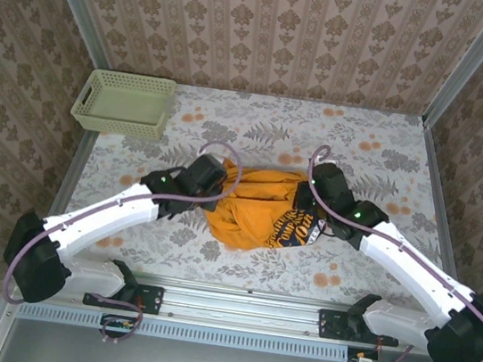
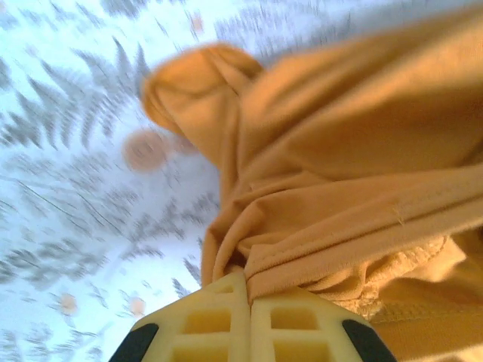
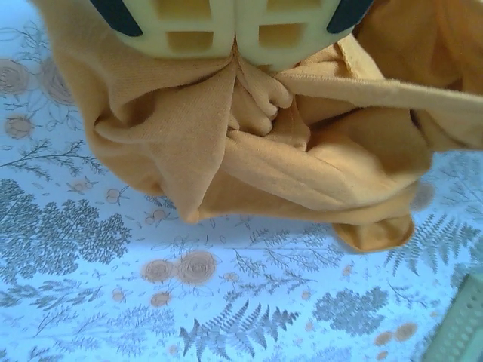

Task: Fold the inside-out t-shirt

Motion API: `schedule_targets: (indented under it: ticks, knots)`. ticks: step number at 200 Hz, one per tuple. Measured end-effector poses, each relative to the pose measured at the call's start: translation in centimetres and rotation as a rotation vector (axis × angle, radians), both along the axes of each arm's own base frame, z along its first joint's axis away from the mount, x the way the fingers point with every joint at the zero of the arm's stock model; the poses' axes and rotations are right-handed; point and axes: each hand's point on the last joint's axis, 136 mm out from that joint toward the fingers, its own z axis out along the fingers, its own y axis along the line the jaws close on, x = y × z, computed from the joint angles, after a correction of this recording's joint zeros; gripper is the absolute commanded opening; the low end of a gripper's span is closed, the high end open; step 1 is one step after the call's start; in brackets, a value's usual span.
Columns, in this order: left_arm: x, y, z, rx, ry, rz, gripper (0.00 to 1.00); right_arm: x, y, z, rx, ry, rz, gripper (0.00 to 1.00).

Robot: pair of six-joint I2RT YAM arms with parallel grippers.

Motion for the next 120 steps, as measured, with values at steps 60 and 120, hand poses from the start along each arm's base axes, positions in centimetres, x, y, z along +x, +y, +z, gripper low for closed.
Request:
schedule_targets:
  ticks: [60,120]
  knots:
    - [0.3,-2.4,18.2,-0.28,-0.383,-0.123,0.02,-3.6,-3.1,15.6,0.204,-0.333,-0.016,0.12]
    - [1.5,-4.1,-0.2,-0.11,0.038,-0.148,0.0,-3.2,-4.0,-4.4,-0.045,0.065,-0.102,0.4]
